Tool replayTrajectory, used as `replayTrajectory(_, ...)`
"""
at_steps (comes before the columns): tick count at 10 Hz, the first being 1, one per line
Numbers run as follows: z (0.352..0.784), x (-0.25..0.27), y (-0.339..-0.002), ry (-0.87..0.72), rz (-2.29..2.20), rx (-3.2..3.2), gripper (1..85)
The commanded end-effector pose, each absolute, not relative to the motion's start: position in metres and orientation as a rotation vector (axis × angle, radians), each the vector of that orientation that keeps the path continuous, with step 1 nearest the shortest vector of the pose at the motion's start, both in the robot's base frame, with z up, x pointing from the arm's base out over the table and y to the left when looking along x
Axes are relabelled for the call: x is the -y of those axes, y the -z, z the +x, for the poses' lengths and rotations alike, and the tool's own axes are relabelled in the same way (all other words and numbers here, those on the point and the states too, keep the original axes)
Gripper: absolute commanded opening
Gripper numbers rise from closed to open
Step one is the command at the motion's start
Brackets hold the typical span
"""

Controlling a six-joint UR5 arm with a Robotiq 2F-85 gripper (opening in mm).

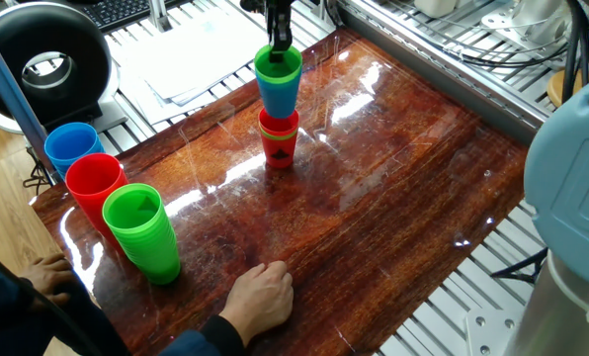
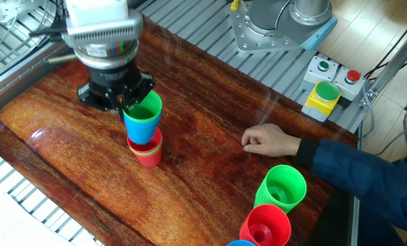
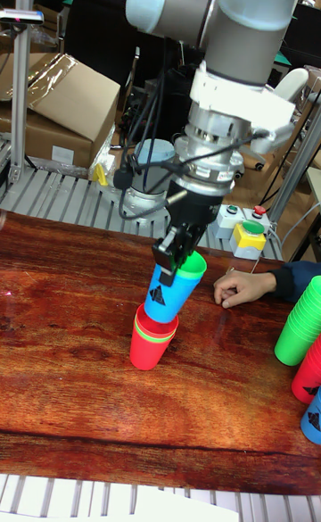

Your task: Stack the cups

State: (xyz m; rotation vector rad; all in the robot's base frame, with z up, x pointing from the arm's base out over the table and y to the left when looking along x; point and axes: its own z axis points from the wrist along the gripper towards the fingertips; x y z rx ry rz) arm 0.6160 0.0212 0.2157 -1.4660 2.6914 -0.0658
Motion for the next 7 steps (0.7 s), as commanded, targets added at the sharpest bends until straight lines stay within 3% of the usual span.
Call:
replayTrajectory(1,0.619,-0.024,-0.204,0.053,-1.467,-2.674,1.3)
replayTrajectory(7,0.609,-0.022,-0.186,-0.006,-1.498,-2.64,1.3)
